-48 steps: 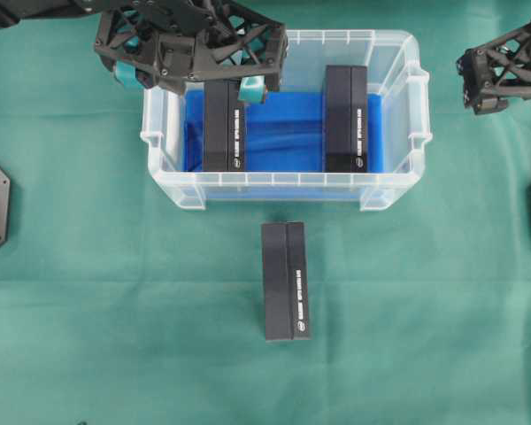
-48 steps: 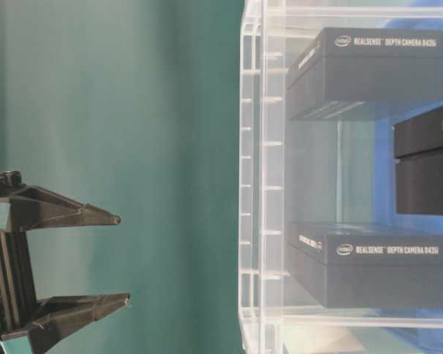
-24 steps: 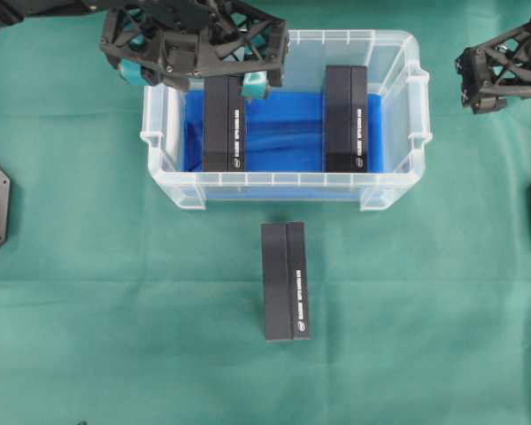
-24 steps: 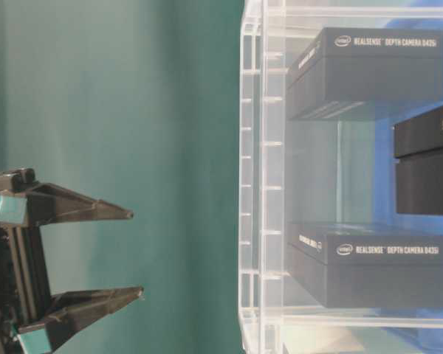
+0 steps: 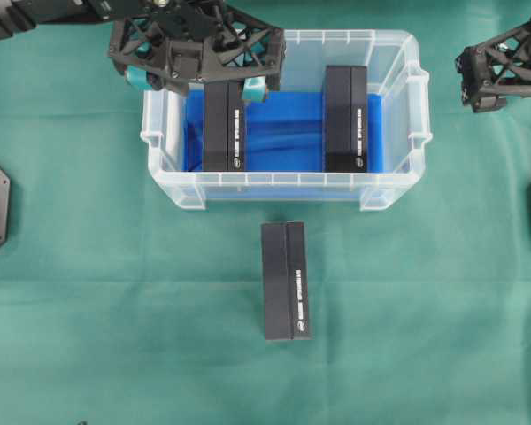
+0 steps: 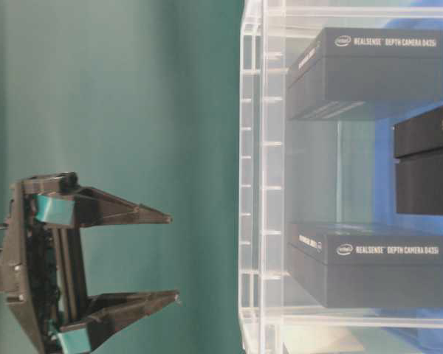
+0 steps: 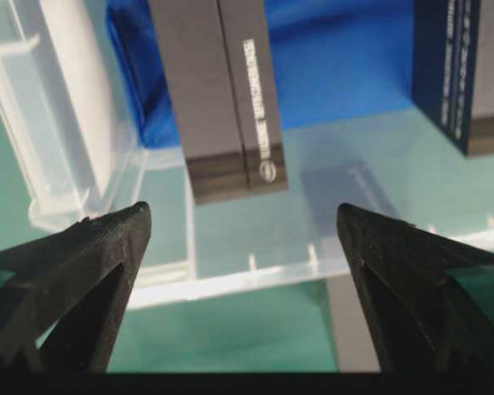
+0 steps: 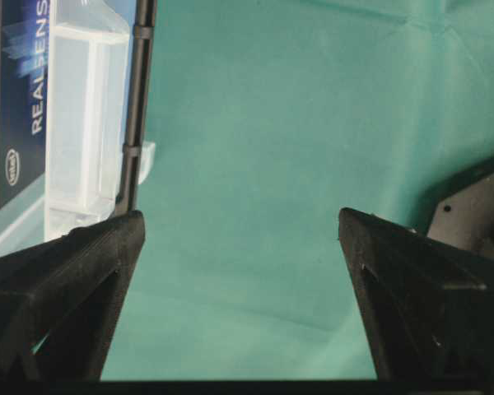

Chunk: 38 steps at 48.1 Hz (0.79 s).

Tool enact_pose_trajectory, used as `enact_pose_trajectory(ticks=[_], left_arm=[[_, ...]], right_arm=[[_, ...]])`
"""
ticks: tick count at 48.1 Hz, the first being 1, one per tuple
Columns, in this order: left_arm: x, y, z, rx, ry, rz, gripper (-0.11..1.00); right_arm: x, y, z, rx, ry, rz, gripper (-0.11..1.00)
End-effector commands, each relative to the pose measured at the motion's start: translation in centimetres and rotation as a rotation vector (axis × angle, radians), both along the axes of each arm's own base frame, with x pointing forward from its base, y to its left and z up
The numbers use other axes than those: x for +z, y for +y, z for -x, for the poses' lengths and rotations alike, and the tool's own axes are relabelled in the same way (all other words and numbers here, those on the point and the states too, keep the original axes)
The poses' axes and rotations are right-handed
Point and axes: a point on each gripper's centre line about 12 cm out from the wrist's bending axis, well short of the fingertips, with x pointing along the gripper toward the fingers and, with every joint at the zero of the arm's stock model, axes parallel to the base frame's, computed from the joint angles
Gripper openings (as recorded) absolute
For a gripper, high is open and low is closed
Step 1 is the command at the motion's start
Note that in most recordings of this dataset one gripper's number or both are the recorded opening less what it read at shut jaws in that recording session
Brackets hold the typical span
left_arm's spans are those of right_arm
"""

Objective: Take out the box from the case.
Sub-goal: 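Lower the open left gripper around the left black box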

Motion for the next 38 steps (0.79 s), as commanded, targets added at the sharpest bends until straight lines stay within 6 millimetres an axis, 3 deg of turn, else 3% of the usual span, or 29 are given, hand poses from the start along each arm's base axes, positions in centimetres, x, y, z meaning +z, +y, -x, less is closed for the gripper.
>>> enact_pose_trajectory(ticks=[1, 16, 38], left_arm=[[1.2, 0.5, 0.4, 0.011, -0.053, -0.017, 0.98], [-1.1, 1.9, 0.4, 0.037, -0.064, -0.026, 0.98], [-5.5, 1.9, -0.1, 0.031, -0.035, -0.012, 0.98]], right_arm=[[0.6, 0.0, 0.0, 0.003, -0.023, 0.013, 0.94], [0.0, -0.2, -0.5, 0.008, -0.064, 0.029, 0.94], [-0.5, -0.3, -0.8, 0.009, -0.08, 0.034, 0.94]])
